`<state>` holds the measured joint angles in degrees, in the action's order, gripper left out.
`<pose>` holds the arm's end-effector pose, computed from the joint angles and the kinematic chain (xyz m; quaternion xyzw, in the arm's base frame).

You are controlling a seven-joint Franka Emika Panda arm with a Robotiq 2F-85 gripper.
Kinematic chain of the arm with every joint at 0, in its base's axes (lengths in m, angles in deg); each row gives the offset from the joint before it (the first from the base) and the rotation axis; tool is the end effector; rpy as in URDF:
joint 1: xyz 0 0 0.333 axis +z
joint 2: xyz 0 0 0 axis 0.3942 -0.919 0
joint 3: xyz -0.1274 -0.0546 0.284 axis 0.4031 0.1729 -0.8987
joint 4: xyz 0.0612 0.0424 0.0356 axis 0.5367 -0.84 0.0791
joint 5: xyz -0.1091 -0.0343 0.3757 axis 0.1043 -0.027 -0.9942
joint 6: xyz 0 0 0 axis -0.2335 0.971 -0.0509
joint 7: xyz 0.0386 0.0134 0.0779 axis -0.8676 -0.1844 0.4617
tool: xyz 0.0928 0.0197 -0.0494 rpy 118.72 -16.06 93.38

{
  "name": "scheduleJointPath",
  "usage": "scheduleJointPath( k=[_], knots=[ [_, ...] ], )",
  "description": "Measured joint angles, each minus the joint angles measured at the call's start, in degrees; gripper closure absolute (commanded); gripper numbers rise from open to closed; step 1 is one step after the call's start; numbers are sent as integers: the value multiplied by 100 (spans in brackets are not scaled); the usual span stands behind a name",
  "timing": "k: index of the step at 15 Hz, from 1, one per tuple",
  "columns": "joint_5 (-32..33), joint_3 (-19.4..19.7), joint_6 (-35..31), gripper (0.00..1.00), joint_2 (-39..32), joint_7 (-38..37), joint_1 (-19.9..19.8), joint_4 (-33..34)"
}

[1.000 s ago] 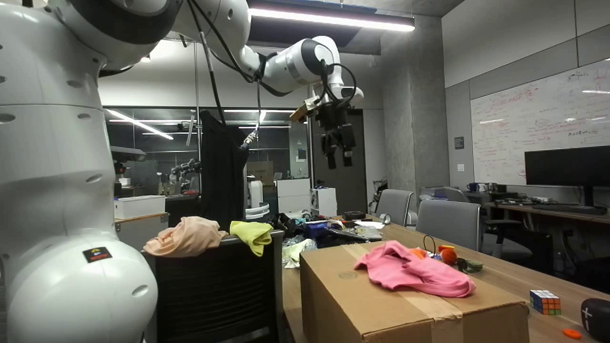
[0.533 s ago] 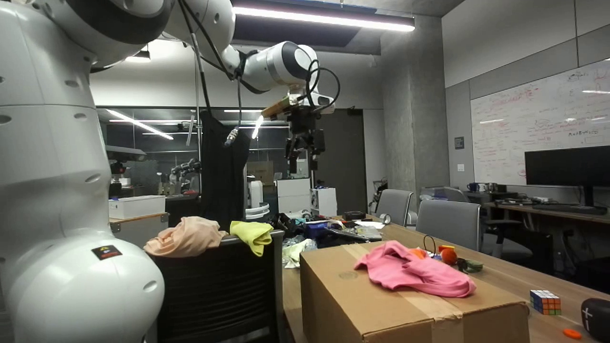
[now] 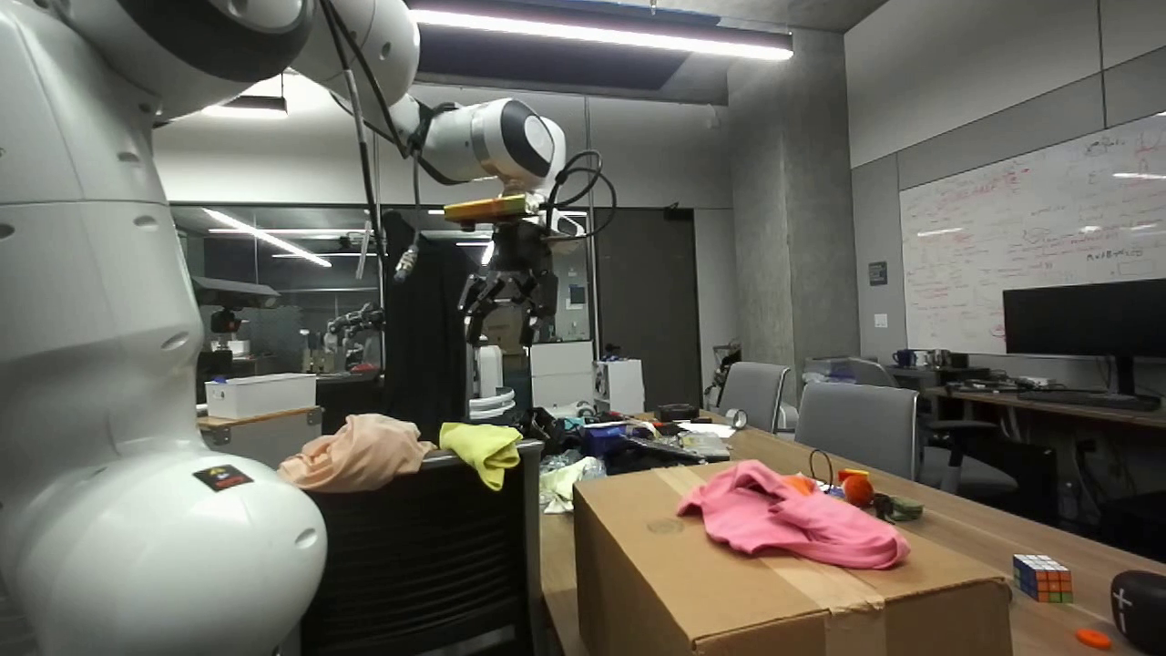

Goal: Remove the two t-shirts and yellow towel from the backrest and put them on the brown box

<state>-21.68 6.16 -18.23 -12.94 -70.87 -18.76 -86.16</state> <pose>0.4395 0.0763 0.5812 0.9842 0.0543 -0.1684 0.0016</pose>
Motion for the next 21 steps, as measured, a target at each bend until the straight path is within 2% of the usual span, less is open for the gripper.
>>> scheduleJointPath(
  k=[6,10,21],
  knots=[
    [60,-581,50,0,-1,197,444,-488],
    [71,-893,-251,0,-2,148,671,-729],
    [-390,-1088,-1369,0,-8,-333,841,-906]
  ],
)
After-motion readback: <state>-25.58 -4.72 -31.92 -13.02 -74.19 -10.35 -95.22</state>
